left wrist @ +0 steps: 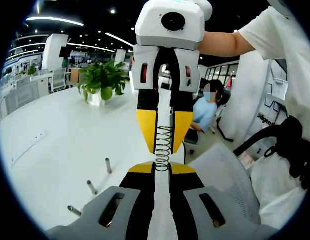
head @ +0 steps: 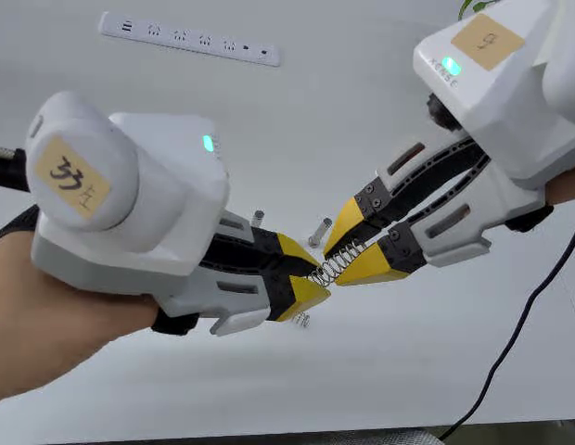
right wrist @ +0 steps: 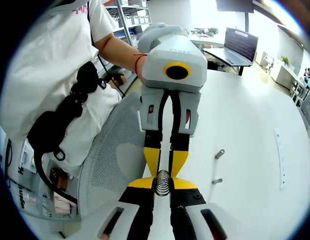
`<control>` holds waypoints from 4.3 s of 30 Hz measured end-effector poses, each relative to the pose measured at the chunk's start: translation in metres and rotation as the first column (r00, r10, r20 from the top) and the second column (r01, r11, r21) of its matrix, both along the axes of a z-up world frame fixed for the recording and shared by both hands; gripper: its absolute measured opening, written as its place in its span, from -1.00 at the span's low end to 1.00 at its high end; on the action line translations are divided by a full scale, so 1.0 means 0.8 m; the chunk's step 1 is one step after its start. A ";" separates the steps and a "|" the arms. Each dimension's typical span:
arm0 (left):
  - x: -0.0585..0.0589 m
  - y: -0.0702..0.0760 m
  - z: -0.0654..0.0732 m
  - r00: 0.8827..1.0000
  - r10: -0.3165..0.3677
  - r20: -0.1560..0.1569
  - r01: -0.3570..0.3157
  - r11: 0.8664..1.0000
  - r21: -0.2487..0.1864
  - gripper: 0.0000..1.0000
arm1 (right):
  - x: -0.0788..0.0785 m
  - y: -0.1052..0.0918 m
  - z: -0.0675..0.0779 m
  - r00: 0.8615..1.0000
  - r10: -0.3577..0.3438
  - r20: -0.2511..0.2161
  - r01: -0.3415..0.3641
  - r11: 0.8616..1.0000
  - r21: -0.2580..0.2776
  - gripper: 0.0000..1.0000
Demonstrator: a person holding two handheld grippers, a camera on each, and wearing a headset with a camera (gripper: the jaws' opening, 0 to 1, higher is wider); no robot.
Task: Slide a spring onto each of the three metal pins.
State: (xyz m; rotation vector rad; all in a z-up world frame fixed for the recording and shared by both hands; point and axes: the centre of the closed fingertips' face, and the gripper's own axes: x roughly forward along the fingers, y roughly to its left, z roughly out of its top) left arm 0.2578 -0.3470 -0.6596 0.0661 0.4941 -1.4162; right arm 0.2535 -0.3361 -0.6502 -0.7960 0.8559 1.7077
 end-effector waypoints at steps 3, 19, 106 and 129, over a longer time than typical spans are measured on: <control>0.000 0.000 -0.001 1.000 0.000 0.000 0.000 1.000 0.001 -0.88 | -0.003 0.003 0.000 1.000 0.003 0.003 -0.003 1.000 0.000 -0.86; -0.001 0.000 -0.003 1.000 0.003 0.003 -0.003 1.000 -0.009 -0.88 | -0.004 0.006 -0.002 1.000 0.015 0.017 -0.015 1.000 -0.002 -0.88; 0.059 0.179 -0.079 0.955 0.283 0.093 -0.280 0.959 -0.049 0.98 | 0.159 0.032 -0.134 0.973 -0.121 0.195 0.172 0.948 -0.269 -0.88; 0.059 0.177 -0.078 0.954 0.293 0.065 -0.287 0.954 -0.089 0.97 | 0.155 0.032 -0.148 0.978 -0.105 0.182 0.157 0.941 -0.301 -0.88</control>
